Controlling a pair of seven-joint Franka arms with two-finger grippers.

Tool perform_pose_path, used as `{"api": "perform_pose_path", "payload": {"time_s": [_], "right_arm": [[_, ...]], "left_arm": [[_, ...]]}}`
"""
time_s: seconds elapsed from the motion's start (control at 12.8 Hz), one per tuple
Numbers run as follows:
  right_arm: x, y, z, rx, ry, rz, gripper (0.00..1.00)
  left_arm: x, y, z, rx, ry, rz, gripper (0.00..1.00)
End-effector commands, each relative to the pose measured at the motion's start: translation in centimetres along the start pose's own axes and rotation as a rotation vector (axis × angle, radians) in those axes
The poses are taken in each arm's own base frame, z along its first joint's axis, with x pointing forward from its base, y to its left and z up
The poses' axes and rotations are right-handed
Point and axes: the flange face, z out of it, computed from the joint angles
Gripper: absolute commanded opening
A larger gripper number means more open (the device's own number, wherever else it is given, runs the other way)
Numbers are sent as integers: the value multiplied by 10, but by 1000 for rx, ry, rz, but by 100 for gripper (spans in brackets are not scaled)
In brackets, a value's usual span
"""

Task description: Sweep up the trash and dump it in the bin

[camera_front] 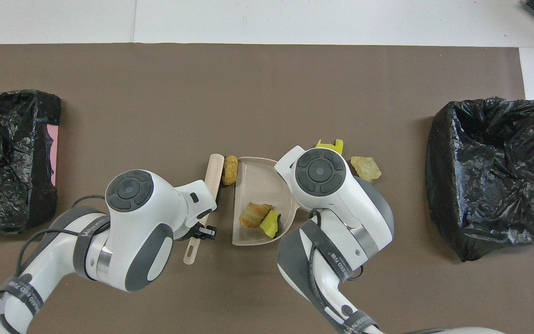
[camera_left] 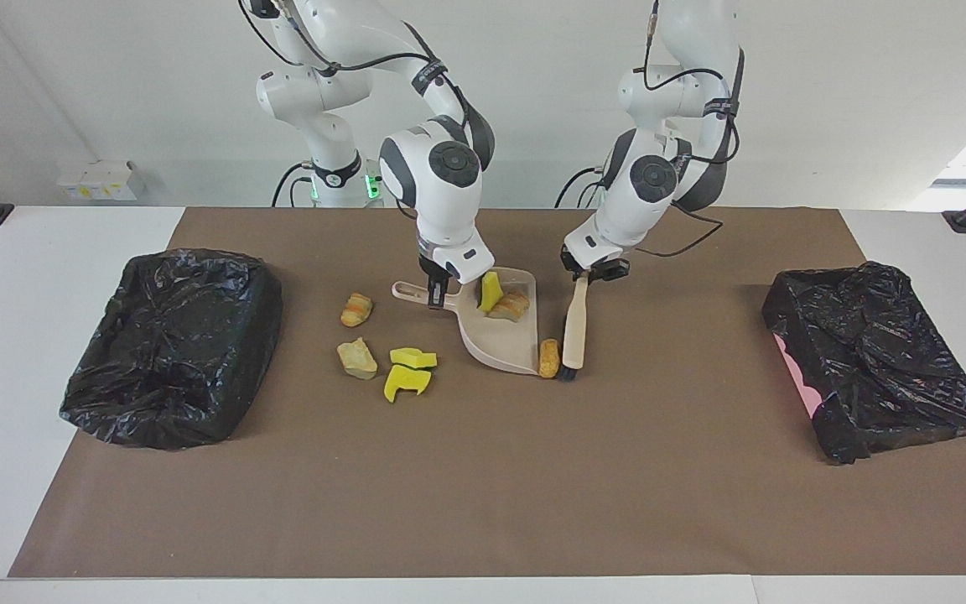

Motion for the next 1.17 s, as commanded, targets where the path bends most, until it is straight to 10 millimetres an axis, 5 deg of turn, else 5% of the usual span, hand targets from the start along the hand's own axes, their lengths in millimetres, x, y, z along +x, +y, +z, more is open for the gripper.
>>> {"api": "perform_pose_path", "payload": {"time_s": [0.0,0.23,0.55,0.94,1.1], "right_arm": [[1,-4,0,-24,7,26,0],[7,1,1,-49,54,66,0],[10,11,-5,-61,151,151,0],[-13,26,-18,-69,162,129,0],[-28,33,-27,-73,164,132,0]], "left_arm": [[-13,28,1,16,-3,48,0],[-21,53,2,26,-4,24,0],[-11,45,-11,22,-30,-76,0],[8,10,-67,33,47,-251,0],[-4,11,-73,82,27,-317,0]]}}
